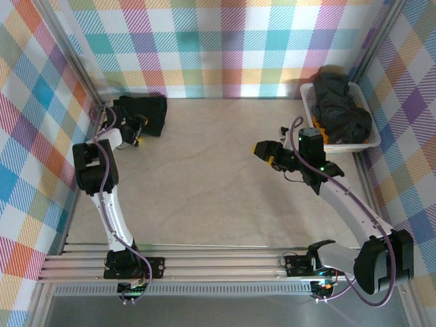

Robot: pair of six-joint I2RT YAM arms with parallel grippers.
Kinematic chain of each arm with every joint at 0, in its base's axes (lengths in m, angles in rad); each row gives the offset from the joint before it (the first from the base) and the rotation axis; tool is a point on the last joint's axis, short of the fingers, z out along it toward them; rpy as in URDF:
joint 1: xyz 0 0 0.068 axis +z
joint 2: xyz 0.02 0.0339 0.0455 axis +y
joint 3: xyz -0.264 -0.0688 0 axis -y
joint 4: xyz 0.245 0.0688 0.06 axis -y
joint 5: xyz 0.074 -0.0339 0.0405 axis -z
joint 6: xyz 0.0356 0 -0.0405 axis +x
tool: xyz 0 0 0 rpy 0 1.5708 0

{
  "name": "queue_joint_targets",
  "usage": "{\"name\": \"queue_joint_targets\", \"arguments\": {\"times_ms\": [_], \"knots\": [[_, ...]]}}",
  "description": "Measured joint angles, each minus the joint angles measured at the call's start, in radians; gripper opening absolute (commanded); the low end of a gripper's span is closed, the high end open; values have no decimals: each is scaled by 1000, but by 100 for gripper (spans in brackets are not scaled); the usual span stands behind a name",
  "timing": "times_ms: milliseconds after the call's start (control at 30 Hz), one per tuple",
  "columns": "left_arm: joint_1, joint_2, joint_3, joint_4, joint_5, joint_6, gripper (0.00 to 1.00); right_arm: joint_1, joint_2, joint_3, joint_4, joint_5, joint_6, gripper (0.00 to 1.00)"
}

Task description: Fold and stack the t-shirts

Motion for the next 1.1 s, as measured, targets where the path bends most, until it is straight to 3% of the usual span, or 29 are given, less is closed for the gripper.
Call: {"name": "queue_joint_targets", "arguments": {"times_ms": [33, 67, 100, 267, 367, 533, 667, 833, 933, 1100], "knots": [[0, -75, -65, -7, -5, -11, 100, 0, -15, 0, -4, 18, -1, 69], [0, -164, -137, -13, -13, -23, 100, -1, -37, 0, -7, 40, -3, 91], [-2, -249, -194, -21, -21, -31, 100, -1, -61, 0, -10, 60, -2, 100], [-57, -788, -411, -108, -103, -36, 100, -11, -168, 70, -106, 187, -31, 100], [-127, -1027, -449, -204, -149, -11, 100, -13, -218, 132, -202, 306, -77, 100], [-201, -1217, -489, -422, -362, 43, 100, -15, -350, 119, -327, 552, -175, 100], [-220, -1369, -740, -389, -510, 210, 100, -61, -404, -41, -258, 685, -322, 100], [-238, -1401, -1046, -188, -577, 397, 100, -121, -314, -333, -78, 749, -478, 100], [-246, -1288, -1123, -43, -590, 470, 100, -159, -223, -449, 35, 752, -545, 100], [-254, -1038, -1123, 256, -609, 603, 100, -211, -21, -489, 304, 720, -599, 100]]}}
